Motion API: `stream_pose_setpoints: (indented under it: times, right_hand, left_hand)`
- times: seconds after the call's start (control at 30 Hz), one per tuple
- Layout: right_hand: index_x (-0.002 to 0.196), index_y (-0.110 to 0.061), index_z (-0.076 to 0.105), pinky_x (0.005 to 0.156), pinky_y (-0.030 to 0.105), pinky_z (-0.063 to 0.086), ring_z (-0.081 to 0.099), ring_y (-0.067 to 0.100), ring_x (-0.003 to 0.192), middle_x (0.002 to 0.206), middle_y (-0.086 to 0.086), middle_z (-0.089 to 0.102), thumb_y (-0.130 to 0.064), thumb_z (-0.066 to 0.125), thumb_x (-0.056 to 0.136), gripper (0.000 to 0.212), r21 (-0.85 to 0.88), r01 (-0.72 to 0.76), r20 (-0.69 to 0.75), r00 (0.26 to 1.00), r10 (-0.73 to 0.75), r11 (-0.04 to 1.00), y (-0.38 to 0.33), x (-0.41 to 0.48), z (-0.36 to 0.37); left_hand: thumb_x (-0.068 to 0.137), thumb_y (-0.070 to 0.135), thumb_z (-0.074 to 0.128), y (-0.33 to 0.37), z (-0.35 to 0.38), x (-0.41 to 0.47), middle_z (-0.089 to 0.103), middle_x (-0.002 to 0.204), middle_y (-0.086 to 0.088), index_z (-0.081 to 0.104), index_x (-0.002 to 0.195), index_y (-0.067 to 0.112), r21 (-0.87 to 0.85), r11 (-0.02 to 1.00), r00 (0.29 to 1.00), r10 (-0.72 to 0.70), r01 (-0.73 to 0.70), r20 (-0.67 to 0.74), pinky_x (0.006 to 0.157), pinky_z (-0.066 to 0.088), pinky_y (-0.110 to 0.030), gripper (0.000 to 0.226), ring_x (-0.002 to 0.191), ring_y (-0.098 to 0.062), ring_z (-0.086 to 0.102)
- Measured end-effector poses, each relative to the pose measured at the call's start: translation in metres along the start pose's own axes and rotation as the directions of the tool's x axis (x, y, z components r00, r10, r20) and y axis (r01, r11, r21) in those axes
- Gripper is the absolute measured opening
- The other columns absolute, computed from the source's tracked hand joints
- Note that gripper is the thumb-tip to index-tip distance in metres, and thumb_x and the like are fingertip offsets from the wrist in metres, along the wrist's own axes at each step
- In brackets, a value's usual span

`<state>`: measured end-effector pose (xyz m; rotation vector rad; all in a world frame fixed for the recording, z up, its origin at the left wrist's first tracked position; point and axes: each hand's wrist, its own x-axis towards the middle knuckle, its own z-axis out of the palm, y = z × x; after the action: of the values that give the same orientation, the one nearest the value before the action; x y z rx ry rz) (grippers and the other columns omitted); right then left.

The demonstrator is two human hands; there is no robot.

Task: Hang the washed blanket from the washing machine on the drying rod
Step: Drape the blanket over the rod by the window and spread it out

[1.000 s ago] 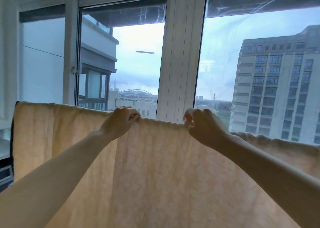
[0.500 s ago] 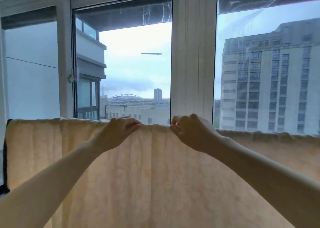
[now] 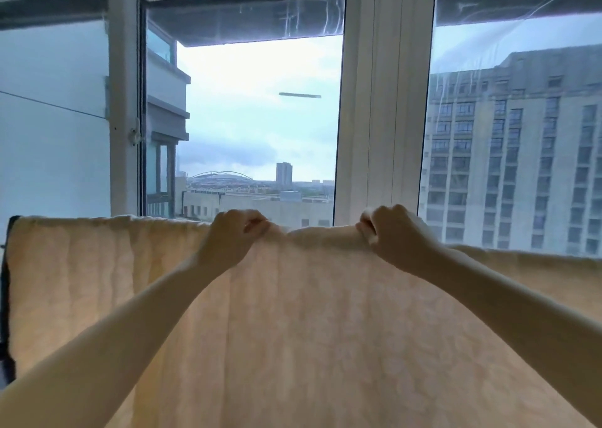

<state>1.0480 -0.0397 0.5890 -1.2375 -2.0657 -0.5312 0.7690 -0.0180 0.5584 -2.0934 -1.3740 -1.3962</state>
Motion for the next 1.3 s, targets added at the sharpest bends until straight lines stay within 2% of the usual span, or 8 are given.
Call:
stream_pose_setpoints:
  times: [0.1, 0.3, 0.43, 0.53, 0.7, 0.93, 1.13, 1.3]
  right_hand:
    - [0.069, -0.015, 0.059, 0.054, 0.033, 0.053, 0.056, 0.012, 0.049, 0.057, -0.003, 0.057, -0.021, 0.048, 0.097, 0.031, 0.04, 0.034, 0.028, 0.999, -0.035, 0.999, -0.006, -0.007, 0.005]
    - [0.097, -0.017, 0.065, 0.06, 0.024, 0.056, 0.063, 0.005, 0.056, 0.074, -0.005, 0.068, -0.03, 0.044, 0.1, 0.024, -0.001, 0.189, -0.029, 0.982, -0.189, 0.982, -0.03, -0.005, 0.014]
    - [0.109, -0.019, 0.061, 0.066, 0.027, 0.058, 0.066, 0.007, 0.067, 0.09, -0.006, 0.068, -0.041, 0.043, 0.099, 0.029, 0.005, 0.265, 0.005, 0.964, -0.265, 0.964, -0.047, 0.003, 0.03]
    - [0.12, -0.02, 0.056, 0.074, 0.033, 0.059, 0.069, 0.013, 0.08, 0.102, -0.004, 0.069, -0.042, 0.045, 0.098, 0.032, 0.037, 0.295, 0.006, 0.955, -0.296, 0.955, -0.057, 0.01, 0.04]
    - [0.11, -0.018, 0.06, 0.073, 0.028, 0.057, 0.067, 0.01, 0.076, 0.096, -0.006, 0.068, -0.041, 0.046, 0.098, 0.029, 0.032, 0.323, -0.026, 0.946, -0.323, 0.946, -0.074, 0.024, 0.053]
    - [0.11, -0.019, 0.06, 0.073, 0.03, 0.057, 0.068, 0.009, 0.077, 0.098, -0.006, 0.069, -0.044, 0.045, 0.098, 0.031, 0.062, 0.342, -0.06, 0.939, -0.338, 0.938, -0.11, 0.043, 0.073]
    - [0.111, -0.019, 0.059, 0.078, 0.037, 0.057, 0.067, 0.014, 0.087, 0.105, -0.003, 0.066, -0.046, 0.049, 0.096, 0.033, 0.034, 0.305, -0.076, 0.95, -0.302, 0.952, -0.152, 0.058, 0.093]
    - [0.104, -0.017, 0.063, 0.075, 0.034, 0.058, 0.068, 0.014, 0.081, 0.095, -0.004, 0.067, -0.037, 0.058, 0.093, 0.023, -0.02, 0.259, -0.052, 0.964, -0.26, 0.966, -0.184, 0.074, 0.105]
  left_hand:
    - [0.096, 0.031, 0.053, -0.009, 0.002, -0.011, 0.068, 0.069, -0.003, 0.069, 0.084, 0.009, 0.011, 1.0, 0.998, 0.027, -0.027, 0.059, 0.064, 0.052, -0.034, 0.03, 0.063, -0.016, 0.063]
    - [0.094, 0.034, 0.05, -0.008, -0.006, -0.026, 0.072, 0.105, 0.005, 0.071, 0.111, 0.015, 0.026, 0.985, 0.985, 0.173, -0.173, -0.005, 0.088, 0.049, -0.012, 0.033, 0.094, -0.003, 0.067]
    - [0.095, 0.023, 0.056, -0.016, -0.009, -0.03, 0.069, 0.115, 0.002, 0.067, 0.119, 0.013, 0.057, 0.978, 0.978, 0.203, -0.201, -0.037, 0.095, 0.046, -0.015, 0.028, 0.105, -0.006, 0.065]
    - [0.096, 0.023, 0.055, -0.028, -0.016, -0.033, 0.069, 0.117, 0.0, 0.065, 0.122, 0.013, 0.1, 0.976, 0.979, 0.199, -0.194, -0.04, 0.096, 0.05, -0.026, 0.029, 0.107, -0.01, 0.064]
    - [0.096, 0.024, 0.056, -0.052, -0.035, -0.034, 0.069, 0.117, -0.001, 0.065, 0.12, 0.013, 0.16, 0.974, 0.986, 0.164, -0.158, -0.024, 0.096, 0.052, -0.033, 0.029, 0.108, -0.01, 0.064]
    - [0.094, 0.018, 0.058, -0.096, -0.058, -0.03, 0.071, 0.11, -0.003, 0.067, 0.116, 0.011, 0.22, 0.966, 0.99, 0.139, -0.139, 0.012, 0.091, 0.047, -0.021, 0.025, 0.1, -0.012, 0.066]
    - [0.091, 0.043, 0.053, -0.143, -0.075, -0.024, 0.068, 0.107, 0.01, 0.066, 0.116, 0.022, 0.1, 0.993, 0.996, 0.064, -0.07, 0.063, 0.086, 0.049, -0.018, 0.036, 0.095, 0.0, 0.06]
    - [0.084, 0.041, 0.057, -0.172, -0.091, -0.016, 0.067, 0.098, 0.015, 0.071, 0.111, 0.022, -0.017, 0.994, 0.991, 0.106, -0.105, 0.076, 0.081, 0.046, -0.005, 0.036, 0.092, 0.008, 0.059]
